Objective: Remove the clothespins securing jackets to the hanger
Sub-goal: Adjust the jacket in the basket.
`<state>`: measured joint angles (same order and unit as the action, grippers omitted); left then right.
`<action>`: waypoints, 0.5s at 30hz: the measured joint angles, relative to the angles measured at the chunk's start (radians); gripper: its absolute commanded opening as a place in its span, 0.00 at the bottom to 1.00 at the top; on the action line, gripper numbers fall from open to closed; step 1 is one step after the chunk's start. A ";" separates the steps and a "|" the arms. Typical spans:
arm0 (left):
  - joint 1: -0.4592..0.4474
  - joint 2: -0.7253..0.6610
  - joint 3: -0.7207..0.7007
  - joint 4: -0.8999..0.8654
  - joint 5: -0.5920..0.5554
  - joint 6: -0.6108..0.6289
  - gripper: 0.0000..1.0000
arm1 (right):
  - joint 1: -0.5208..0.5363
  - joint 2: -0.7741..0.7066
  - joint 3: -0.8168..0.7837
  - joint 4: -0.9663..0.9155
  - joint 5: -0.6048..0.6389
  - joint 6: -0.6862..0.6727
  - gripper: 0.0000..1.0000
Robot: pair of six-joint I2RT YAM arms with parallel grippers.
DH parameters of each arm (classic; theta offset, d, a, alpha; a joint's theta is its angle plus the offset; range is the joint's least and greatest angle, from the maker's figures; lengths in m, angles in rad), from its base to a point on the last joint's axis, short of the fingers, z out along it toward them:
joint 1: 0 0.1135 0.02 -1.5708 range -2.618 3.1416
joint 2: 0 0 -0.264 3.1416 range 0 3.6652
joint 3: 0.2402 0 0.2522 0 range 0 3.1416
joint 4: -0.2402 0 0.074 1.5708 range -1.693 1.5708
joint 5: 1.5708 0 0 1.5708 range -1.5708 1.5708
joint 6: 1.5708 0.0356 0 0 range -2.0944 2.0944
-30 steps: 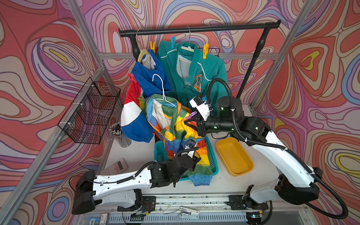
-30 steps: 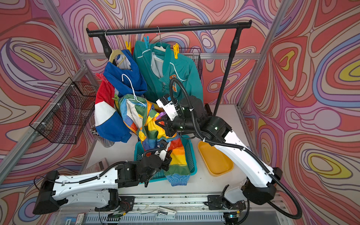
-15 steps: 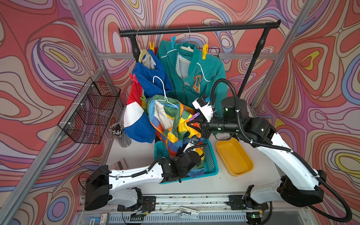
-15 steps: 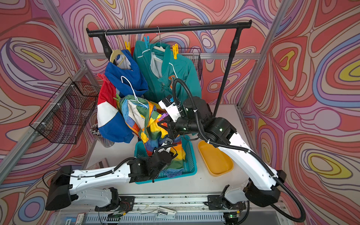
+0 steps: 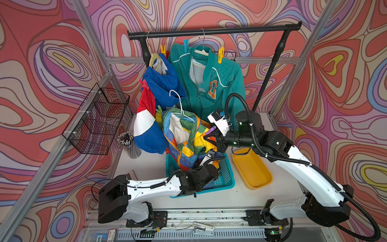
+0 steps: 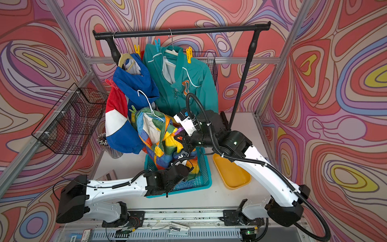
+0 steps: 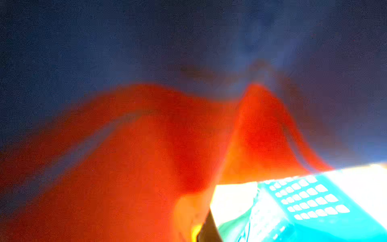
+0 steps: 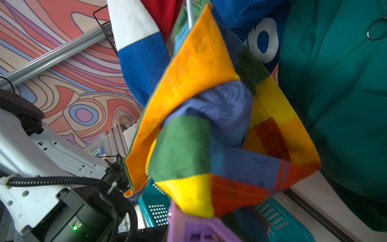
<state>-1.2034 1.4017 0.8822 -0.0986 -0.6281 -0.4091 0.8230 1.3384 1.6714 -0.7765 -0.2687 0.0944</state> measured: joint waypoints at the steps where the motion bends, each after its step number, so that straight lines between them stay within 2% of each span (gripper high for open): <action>1: 0.000 0.001 0.000 -0.004 0.015 -0.010 0.37 | 0.000 -0.008 -0.015 0.008 0.002 0.000 0.00; 4: -0.010 -0.013 -0.008 -0.025 0.043 -0.031 0.65 | 0.000 -0.058 -0.079 0.035 0.011 0.001 0.00; 8: -0.061 -0.120 -0.055 -0.041 0.045 -0.042 0.86 | -0.004 -0.143 -0.151 0.039 0.027 -0.001 0.00; 11: -0.105 -0.241 -0.077 -0.048 0.027 -0.038 0.88 | -0.009 -0.188 -0.171 0.040 0.033 -0.008 0.00; 15: -0.113 -0.398 -0.107 -0.054 -0.024 -0.031 0.92 | -0.011 -0.244 -0.206 0.045 0.043 -0.018 0.00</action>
<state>-1.3159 1.0035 0.7750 -0.1524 -0.6521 -0.4404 0.8120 1.0946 1.4658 -0.7319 -0.2253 0.0765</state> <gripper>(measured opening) 0.899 0.029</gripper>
